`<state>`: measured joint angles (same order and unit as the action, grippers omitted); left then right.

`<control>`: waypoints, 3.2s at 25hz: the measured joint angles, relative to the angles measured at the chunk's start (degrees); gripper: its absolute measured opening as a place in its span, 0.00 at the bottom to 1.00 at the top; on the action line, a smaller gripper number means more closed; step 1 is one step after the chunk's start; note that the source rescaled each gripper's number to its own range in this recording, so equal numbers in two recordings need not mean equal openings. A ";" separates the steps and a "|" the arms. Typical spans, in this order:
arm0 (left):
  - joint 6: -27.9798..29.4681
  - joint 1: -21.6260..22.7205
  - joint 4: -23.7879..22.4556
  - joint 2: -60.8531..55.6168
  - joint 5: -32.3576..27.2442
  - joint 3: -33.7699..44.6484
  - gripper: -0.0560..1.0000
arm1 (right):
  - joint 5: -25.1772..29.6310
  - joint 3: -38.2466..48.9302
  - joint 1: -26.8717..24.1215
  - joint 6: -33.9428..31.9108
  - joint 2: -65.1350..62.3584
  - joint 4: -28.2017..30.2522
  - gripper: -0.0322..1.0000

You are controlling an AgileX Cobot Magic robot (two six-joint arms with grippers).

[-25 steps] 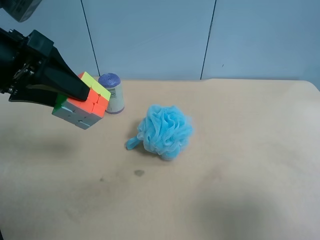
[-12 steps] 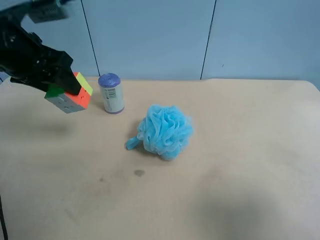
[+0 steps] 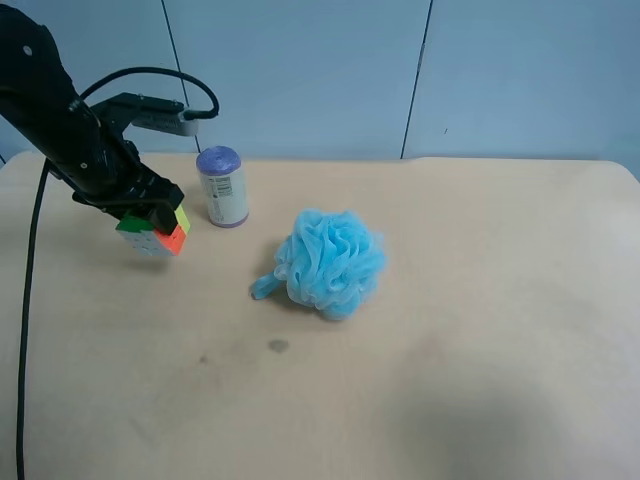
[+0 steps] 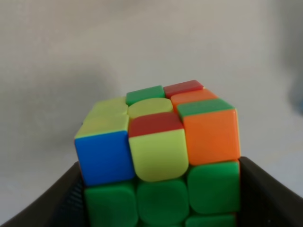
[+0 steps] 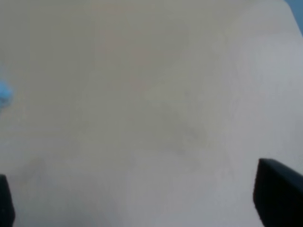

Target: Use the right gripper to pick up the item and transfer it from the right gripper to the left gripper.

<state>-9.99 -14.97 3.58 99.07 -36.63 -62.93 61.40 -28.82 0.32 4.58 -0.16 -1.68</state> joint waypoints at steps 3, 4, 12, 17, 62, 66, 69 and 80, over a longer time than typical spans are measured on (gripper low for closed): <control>0.00 0.00 -0.68 1.24 0.24 0.00 0.06 | 0.00 0.00 0.00 0.00 0.00 0.00 1.00; 0.00 0.00 -0.84 1.39 0.24 0.00 0.06 | 0.00 0.00 0.00 0.00 0.00 0.00 1.00; 0.35 0.00 -3.58 1.44 -1.38 -0.06 0.92 | 0.00 0.00 0.00 0.00 0.00 0.00 1.00; 0.44 0.00 -3.58 -1.13 -4.19 -0.07 0.98 | 0.00 0.00 0.00 0.00 0.00 0.00 1.00; 8.09 0.00 -2.37 -95.82 -24.61 33.79 1.00 | 0.00 0.00 0.00 0.00 0.00 0.00 1.00; 9.99 0.00 -3.58 -99.13 -24.09 33.85 1.00 | 0.00 0.00 0.00 0.00 0.00 0.00 1.00; 10.32 0.00 -3.58 -99.20 -24.08 33.85 1.00 | 0.00 0.00 0.00 0.00 0.00 0.00 1.00; 10.36 8.31 -3.58 -99.20 -23.97 33.85 1.00 | 0.00 0.00 0.00 0.00 0.00 0.00 1.00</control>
<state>0.37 -6.66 0.00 -0.13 -60.60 -29.08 61.40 -28.82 0.32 4.58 -0.16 -1.68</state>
